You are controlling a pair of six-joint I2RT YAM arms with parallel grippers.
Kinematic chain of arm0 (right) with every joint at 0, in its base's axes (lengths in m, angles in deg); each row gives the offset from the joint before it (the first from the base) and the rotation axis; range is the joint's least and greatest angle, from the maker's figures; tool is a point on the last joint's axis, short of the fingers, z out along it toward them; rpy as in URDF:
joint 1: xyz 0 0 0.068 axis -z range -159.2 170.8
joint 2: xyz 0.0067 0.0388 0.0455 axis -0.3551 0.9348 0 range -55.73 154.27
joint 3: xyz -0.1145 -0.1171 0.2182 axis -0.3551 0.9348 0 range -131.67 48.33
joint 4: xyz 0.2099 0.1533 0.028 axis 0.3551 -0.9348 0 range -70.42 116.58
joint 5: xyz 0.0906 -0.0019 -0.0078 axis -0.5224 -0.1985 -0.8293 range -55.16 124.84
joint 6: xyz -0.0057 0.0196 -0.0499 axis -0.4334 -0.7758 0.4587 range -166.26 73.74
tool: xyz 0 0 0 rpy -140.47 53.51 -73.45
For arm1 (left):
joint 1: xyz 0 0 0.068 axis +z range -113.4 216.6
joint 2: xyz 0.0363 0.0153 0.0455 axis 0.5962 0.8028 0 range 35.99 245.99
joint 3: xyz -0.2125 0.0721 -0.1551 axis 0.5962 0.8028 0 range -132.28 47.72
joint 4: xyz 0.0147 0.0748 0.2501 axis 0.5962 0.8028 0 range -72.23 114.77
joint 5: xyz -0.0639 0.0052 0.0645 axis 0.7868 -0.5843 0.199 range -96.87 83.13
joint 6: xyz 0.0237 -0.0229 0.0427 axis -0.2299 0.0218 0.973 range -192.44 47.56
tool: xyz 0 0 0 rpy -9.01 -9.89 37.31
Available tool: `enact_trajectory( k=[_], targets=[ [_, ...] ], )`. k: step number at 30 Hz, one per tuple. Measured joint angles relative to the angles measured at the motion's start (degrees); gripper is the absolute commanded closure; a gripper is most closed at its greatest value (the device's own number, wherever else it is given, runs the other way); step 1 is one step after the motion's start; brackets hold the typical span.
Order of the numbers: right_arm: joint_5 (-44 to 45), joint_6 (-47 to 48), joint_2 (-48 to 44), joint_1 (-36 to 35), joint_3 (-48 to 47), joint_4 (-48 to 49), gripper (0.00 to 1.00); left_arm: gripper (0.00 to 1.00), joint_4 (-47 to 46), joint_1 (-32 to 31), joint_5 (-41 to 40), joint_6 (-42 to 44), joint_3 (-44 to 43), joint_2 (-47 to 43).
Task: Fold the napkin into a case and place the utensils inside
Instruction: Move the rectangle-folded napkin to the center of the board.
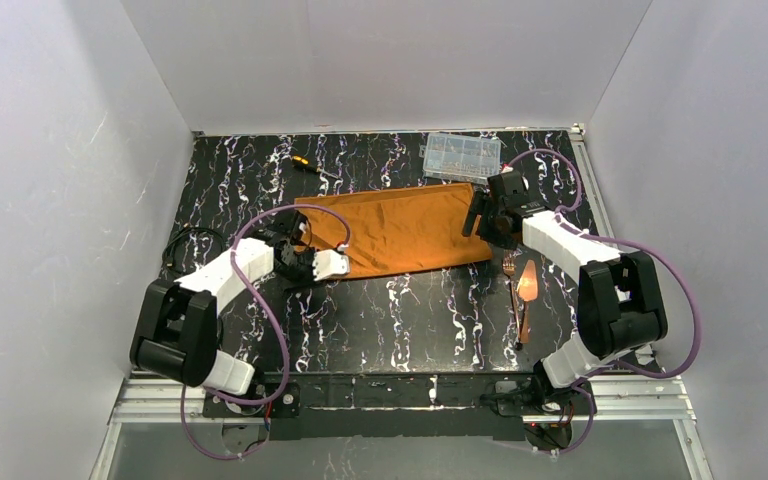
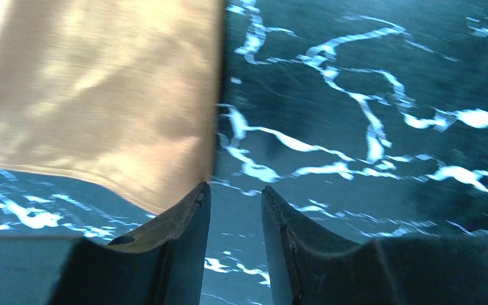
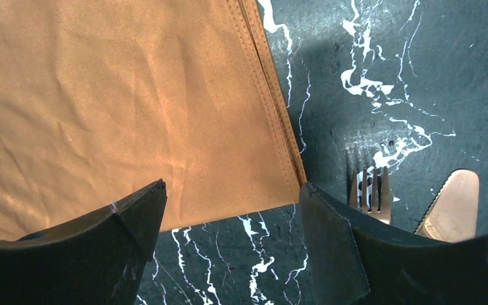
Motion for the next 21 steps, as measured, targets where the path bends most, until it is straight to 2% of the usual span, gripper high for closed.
enact_trajectory(
  k=[8, 14, 15, 16, 20, 21],
  targets=[
    [0.7, -0.4, 0.0, 0.0, 0.2, -0.8, 0.18, 0.67, -11.5, -0.3, -4.1, -0.4, -0.2, 4.9],
    [1.5, -0.5, 0.1, 0.0, 1.7, -1.3, 0.27, 0.95, -12.9, -1.4, -4.8, -1.3, -1.8, 8.2],
    [1.3, -0.5, 0.3, 0.0, 1.8, -1.4, 0.31, 1.0, -13.1, -1.5, -4.9, -1.3, -1.9, 8.5],
    [1.0, -0.5, 0.6, 0.0, 1.9, -1.4, 0.36, 1.0, -13.1, -1.6, -4.9, -1.2, -2.0, 8.6],
    [-0.1, -0.8, 1.8, 0.0, 3.2, -0.7, 0.78, 1.0, -13.0, -1.6, -5.0, -0.5, -2.0, 8.7],
    [-0.3, -1.0, 1.9, 0.0, 3.8, -0.6, 0.85, 1.0, -12.9, -1.6, -5.0, -0.2, -2.0, 8.7]
  ],
)
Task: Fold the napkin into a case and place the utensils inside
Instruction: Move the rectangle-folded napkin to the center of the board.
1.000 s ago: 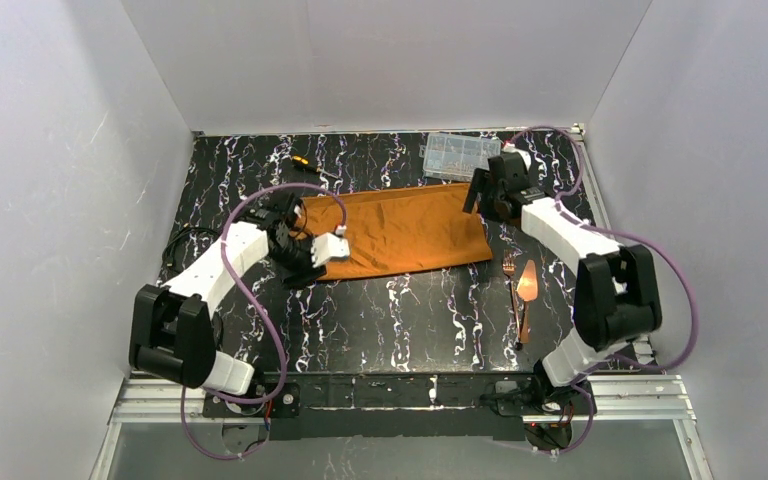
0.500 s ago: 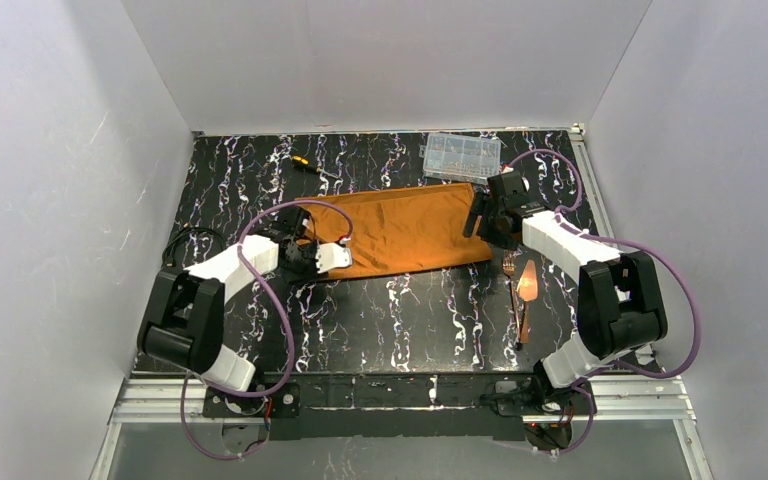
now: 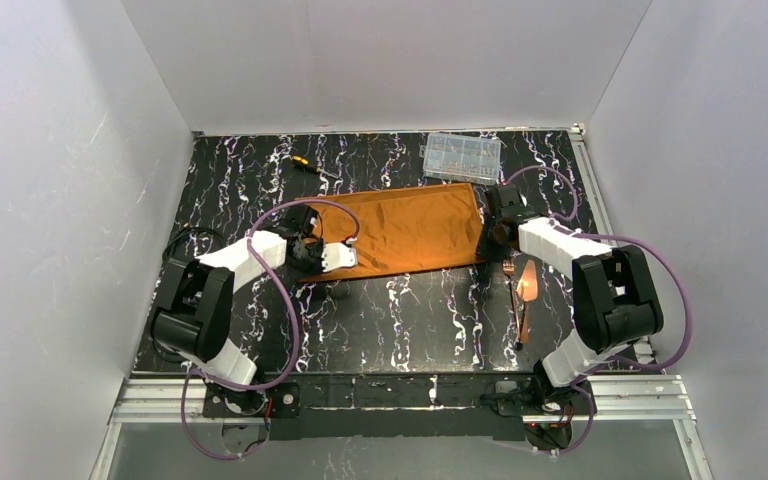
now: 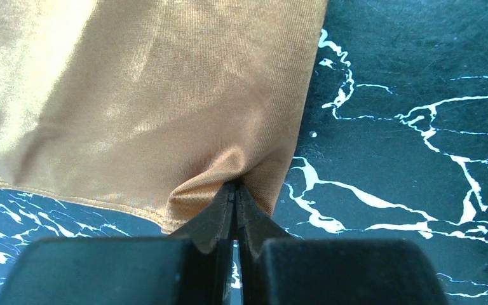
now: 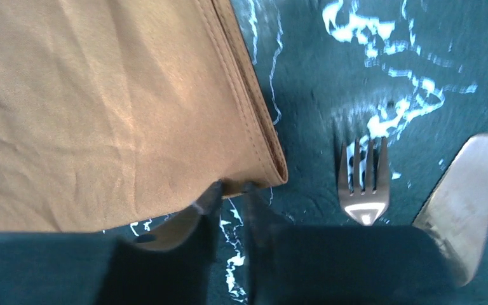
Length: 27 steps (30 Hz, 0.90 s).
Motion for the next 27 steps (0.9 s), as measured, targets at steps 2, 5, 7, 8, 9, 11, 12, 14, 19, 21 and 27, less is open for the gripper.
enact_trajectory(
  k=[2, 5, 7, 8, 9, 11, 12, 14, 19, 21, 27],
  targets=[
    [-0.3, -0.7, 0.0, 0.0, 1.1, 0.0, 0.94, 1.0, 0.4, 0.0, 0.2, 0.9, 0.0, -0.1],
    [-0.3, -1.4, -0.2, 0.0, 2.5, 0.2, 0.99, 1.0, 1.9, 0.1, 0.7, 2.5, 0.1, -0.7],
    [-0.2, -1.8, -1.0, 0.0, 3.8, 0.2, 0.99, 1.0, 3.3, 0.3, 1.0, 3.6, 0.2, -1.5],
    [-0.2, -2.0, -1.7, 0.0, 4.6, 0.1, 0.99, 1.0, 4.2, 0.6, 1.3, 4.2, 0.2, -1.9],
    [-0.2, -2.3, -2.6, 0.0, 5.2, -0.2, 0.99, 1.0, 5.0, 0.9, 1.7, 4.8, 0.2, -2.4],
    [-0.3, -2.7, -4.5, 0.0, 6.5, -0.3, 0.95, 1.0, 6.8, 1.6, 2.5, 6.0, 0.2, -3.4],
    [-0.3, -2.9, -5.6, 0.0, 7.2, -0.3, 0.85, 1.0, 7.6, 1.7, 2.9, 6.4, 0.2, -3.8],
    [-0.4, -3.3, -7.5, 0.0, 8.0, -0.7, 0.58, 1.0, 8.7, 2.1, 3.5, 7.3, 0.2, -4.9],
    [0.3, -2.6, -9.9, 0.1, 7.8, -2.0, 0.39, 0.77, 9.2, 2.4, 4.0, 7.2, 0.2, -5.7],
    [0.1, -2.1, -9.7, 0.6, 7.2, -2.0, 0.38, 0.67, 9.1, 2.4, 4.0, 6.3, 0.2, -5.8],
    [-1.5, -1.9, -5.2, 2.8, 5.2, -0.5, 0.4, 0.61, 8.9, 2.4, 4.2, 5.1, 0.2, -6.9]
  ],
)
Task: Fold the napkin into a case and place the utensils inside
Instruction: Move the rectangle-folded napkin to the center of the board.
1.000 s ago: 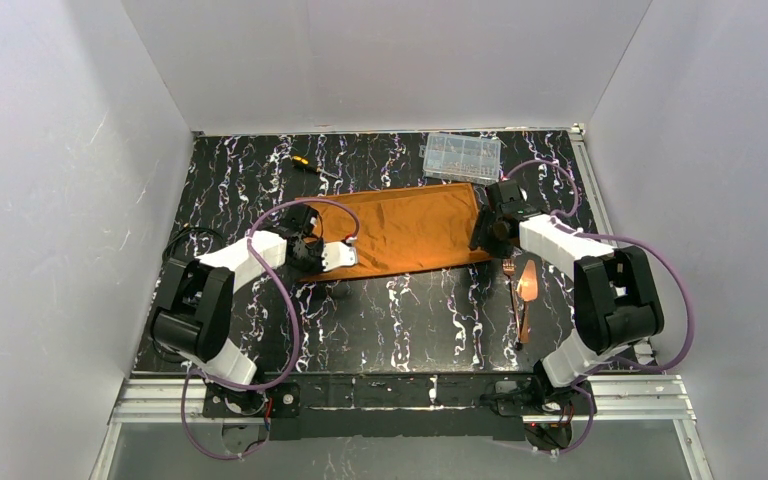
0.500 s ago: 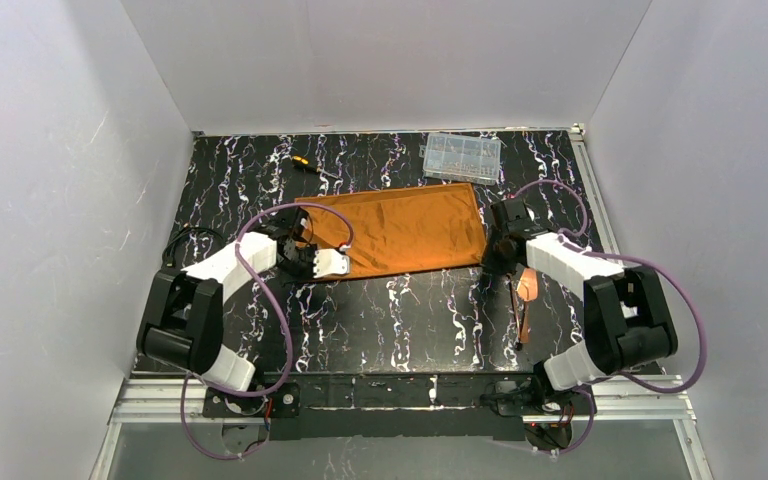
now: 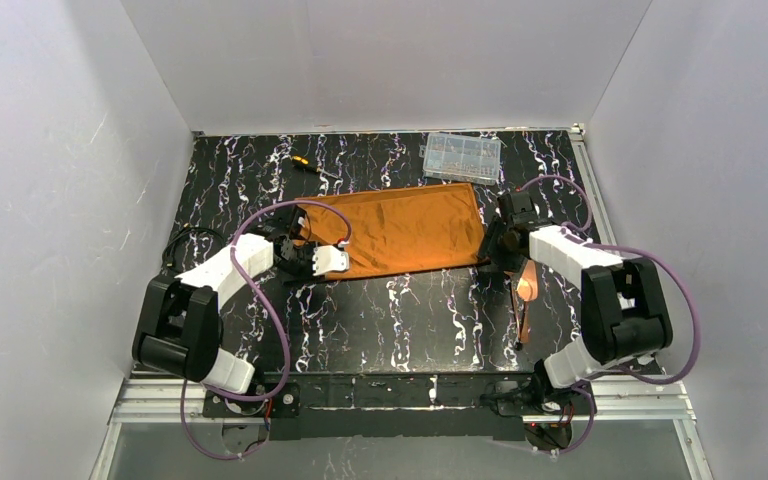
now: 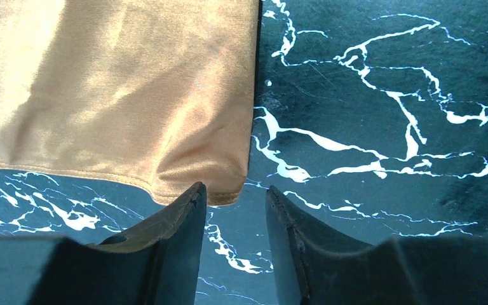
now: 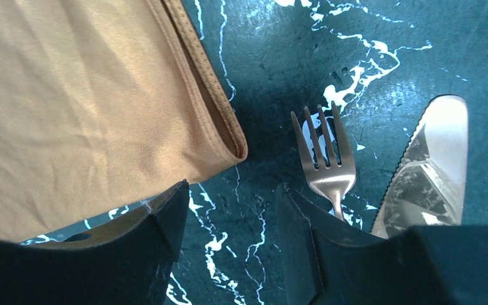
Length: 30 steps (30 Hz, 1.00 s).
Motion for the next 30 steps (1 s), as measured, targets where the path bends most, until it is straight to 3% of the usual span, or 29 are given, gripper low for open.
enact_trajectory(
  k=[3, 5, 8, 14, 23, 30],
  targets=[
    [-0.5, 0.0, 2.7, 0.3, -0.1, 0.7, 0.45, 0.63, -0.7, 0.0, -0.3, -0.4, 0.0, 0.0],
    [-0.8, -0.2, 3.4, 0.3, -0.5, 1.5, 0.54, 0.7, -1.2, 0.0, -0.4, -0.8, 0.0, 0.4],
    [-1.0, -0.4, 4.0, 0.3, -1.1, 2.2, 0.72, 0.99, -1.4, 0.0, -0.4, -1.5, -0.2, 2.6],
    [-0.9, -0.9, 4.3, 0.3, -1.1, 2.8, 0.98, 1.0, -2.4, 0.0, -0.7, -1.9, -0.7, 6.3],
    [-1.0, -1.4, 2.0, 0.3, 0.7, 2.8, 0.99, 1.0, -0.7, 0.5, -0.3, 0.2, -1.1, 6.1],
    [-1.6, -2.3, -7.4, 0.3, 6.2, 1.1, 0.99, 1.0, 5.0, 3.1, 0.9, 5.1, -1.1, 3.2]
  ],
)
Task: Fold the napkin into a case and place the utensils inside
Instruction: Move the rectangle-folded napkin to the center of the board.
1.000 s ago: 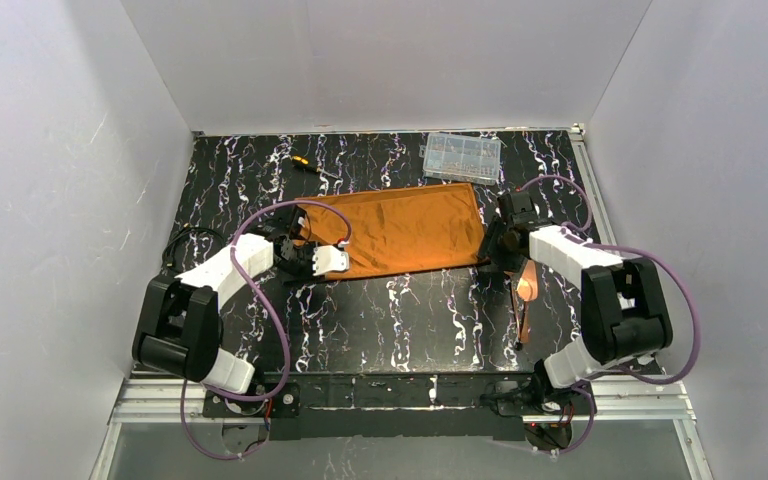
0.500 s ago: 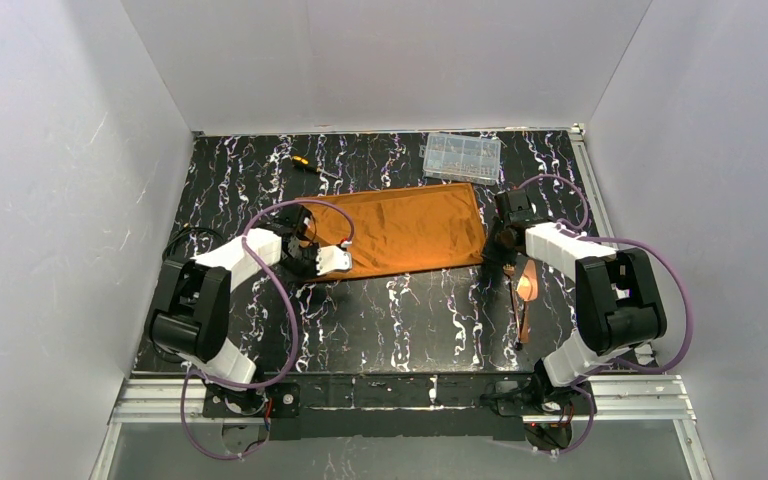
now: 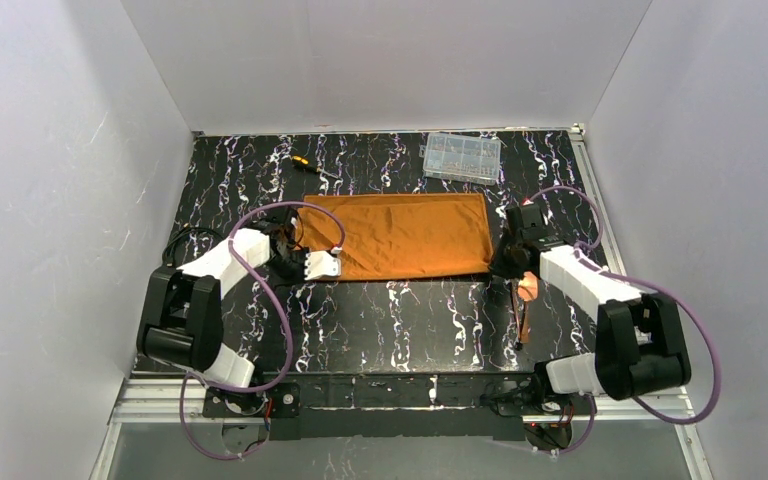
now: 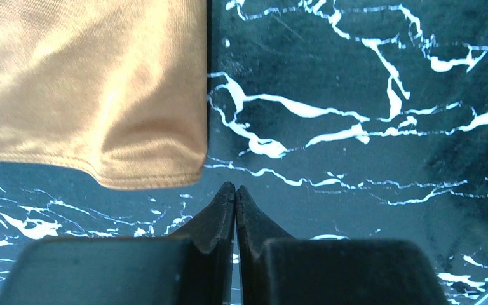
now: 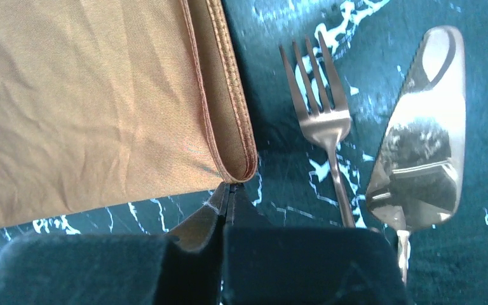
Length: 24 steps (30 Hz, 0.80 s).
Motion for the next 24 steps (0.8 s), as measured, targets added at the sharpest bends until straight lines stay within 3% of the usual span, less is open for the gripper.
enact_trajectory(
  k=[7, 9, 12, 17, 24],
  targets=[
    [-1.7, -1.3, -6.3, 0.0, 3.4, -2.4, 0.99, 1.0, 2.8, 3.0, 0.1, 2.4, 0.0, -0.9],
    [-2.1, -1.4, -6.9, 0.0, 4.4, -2.8, 0.99, 0.81, 3.8, 3.4, 0.5, 2.6, 0.0, -1.6],
    [-2.4, -1.4, -7.4, -0.1, 5.9, -4.2, 0.99, 0.7, 4.9, 3.5, 2.6, 2.6, 0.0, -4.8],
    [-2.4, -1.2, -7.3, -0.1, 6.4, -5.7, 0.99, 0.63, 4.4, 3.5, 5.2, 3.2, 0.0, -9.0],
    [-2.4, -1.0, -5.0, -0.1, 6.2, -5.7, 0.99, 0.63, -0.1, 2.9, 5.3, 3.2, 0.0, -1.0]
  ],
)
